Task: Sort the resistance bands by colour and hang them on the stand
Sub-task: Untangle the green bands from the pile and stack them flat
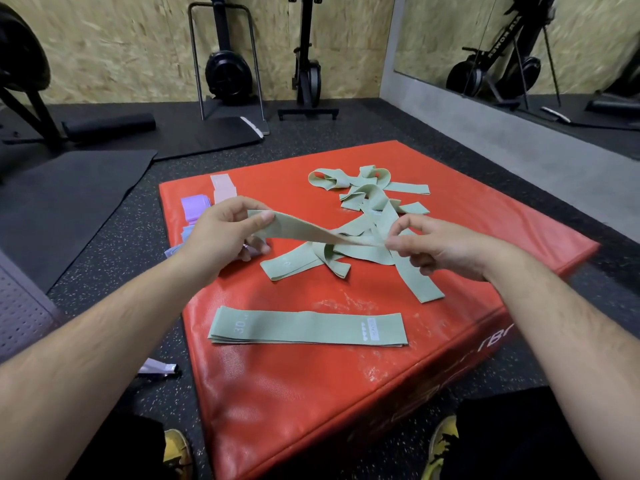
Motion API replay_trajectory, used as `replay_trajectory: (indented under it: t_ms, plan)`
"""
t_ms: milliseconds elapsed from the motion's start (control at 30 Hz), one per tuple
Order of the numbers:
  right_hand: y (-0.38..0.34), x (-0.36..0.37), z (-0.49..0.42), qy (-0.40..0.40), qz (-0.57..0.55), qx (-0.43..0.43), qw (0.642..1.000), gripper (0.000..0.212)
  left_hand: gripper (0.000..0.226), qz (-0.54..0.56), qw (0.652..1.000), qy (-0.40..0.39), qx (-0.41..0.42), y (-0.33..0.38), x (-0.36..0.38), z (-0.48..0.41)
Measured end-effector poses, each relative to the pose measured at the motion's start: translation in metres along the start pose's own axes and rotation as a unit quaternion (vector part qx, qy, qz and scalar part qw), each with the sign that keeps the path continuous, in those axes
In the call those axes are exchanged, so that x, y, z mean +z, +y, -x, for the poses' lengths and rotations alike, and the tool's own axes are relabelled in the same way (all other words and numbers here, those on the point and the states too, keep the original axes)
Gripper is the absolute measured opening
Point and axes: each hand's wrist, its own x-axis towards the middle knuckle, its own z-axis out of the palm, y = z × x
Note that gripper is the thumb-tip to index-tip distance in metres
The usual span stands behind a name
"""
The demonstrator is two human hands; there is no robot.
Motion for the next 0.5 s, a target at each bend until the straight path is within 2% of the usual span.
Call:
replay_trajectory:
  t_ms: [100,167,200,233,300,367,500]
  plan:
    - [0.001,0.0,0.006,0.018,-0.058,-0.011,0.998,0.042,0.015,0.058,0.998,-0.033,-0.006,-0.004,-0.001,0.009]
    - [0.003,0.0,0.008,0.016,-0.08,-0.02,0.996,0.018,0.039,0.098,0.994,-0.056,-0.016,-0.007,-0.003,0.015]
    - [0.004,0.001,0.011,0.02,-0.066,-0.019,0.997,0.015,0.048,0.109,0.992,-0.059,-0.021,-0.009,-0.004,0.018]
    - [0.006,0.001,0.013,0.026,-0.045,-0.016,0.999,0.024,0.049,0.112,0.992,-0.059,-0.025,-0.012,-0.005,0.02]
    - [0.01,0.0,0.018,0.03,-0.005,-0.011,0.999,0.035,0.034,0.097,0.993,-0.055,-0.03,-0.016,-0.007,0.025]
    - [0.014,0.001,0.021,0.015,0.003,-0.013,1.0,0.037,0.019,0.071,0.995,-0.054,-0.036,-0.021,-0.012,0.03]
    - [0.019,0.006,0.027,0.004,0.0,-0.002,1.0,0.036,0.022,0.023,0.996,-0.066,-0.047,-0.028,-0.02,0.042]
